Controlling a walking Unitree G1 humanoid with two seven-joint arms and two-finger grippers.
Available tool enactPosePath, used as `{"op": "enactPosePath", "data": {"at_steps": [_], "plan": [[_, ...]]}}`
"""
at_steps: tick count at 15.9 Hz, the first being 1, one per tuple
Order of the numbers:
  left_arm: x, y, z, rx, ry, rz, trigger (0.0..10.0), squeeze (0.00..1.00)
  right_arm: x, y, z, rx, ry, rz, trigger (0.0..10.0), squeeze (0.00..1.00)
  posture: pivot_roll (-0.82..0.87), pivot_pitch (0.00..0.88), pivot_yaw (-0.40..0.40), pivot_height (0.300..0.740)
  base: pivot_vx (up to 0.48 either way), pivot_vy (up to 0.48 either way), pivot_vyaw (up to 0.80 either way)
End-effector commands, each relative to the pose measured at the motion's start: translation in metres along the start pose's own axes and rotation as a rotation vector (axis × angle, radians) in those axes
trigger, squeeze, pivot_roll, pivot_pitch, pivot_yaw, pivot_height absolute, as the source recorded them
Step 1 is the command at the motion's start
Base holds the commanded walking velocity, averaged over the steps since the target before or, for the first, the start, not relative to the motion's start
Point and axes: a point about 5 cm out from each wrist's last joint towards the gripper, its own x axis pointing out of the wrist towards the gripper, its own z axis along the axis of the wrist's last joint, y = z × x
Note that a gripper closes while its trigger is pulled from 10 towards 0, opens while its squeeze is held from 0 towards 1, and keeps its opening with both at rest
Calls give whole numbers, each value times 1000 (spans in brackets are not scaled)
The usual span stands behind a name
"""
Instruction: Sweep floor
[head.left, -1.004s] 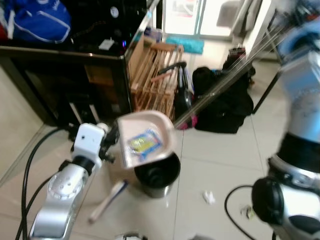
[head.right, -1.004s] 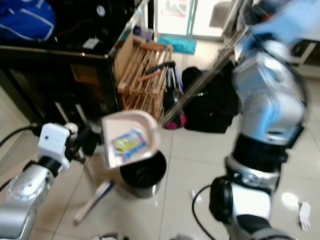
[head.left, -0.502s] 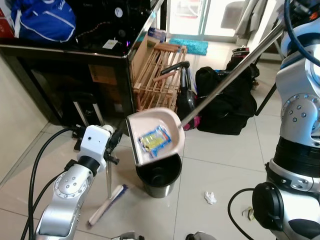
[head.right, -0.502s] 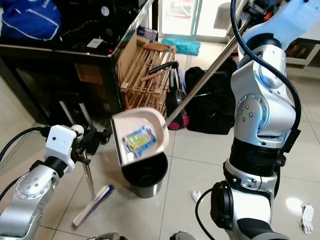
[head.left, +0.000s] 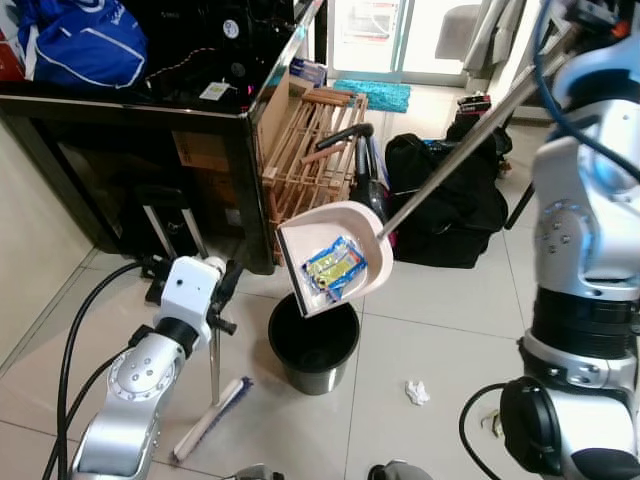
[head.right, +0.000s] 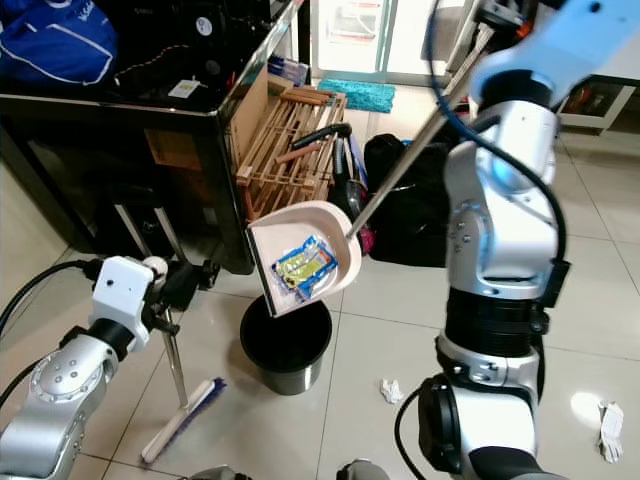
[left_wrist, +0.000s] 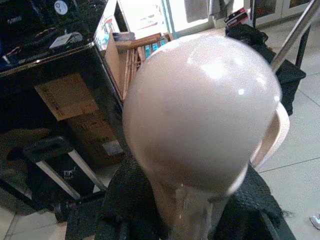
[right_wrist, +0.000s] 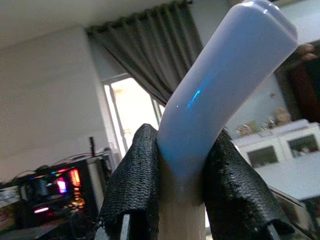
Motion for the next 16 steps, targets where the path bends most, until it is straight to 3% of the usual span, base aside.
{"op": "enactPosePath", "data": {"at_steps": [1, 4, 11, 16], "plan": [[-2, 2, -3, 25, 10, 7, 10000, 0, -3, 6, 0, 6, -40, 34, 10000, 0, 11, 76, 10, 740, 0, 0, 0], [-7, 0, -7, 23, 27, 9, 10000, 0, -19, 25, -13, -5, -77, 113, 10000, 0, 19, 76, 4, 740, 0, 0, 0], [-11, 3, -7, 28, 17, 18, 10000, 0, -53, 84, -14, -15, -275, 384, 10000, 0, 35, 85, -9, 740, 0, 0, 0], [-14, 3, -8, 27, 23, 21, 10000, 0, -63, 97, -17, 5, -329, 418, 10000, 0, 42, 92, -13, 740, 0, 0, 0]]}}
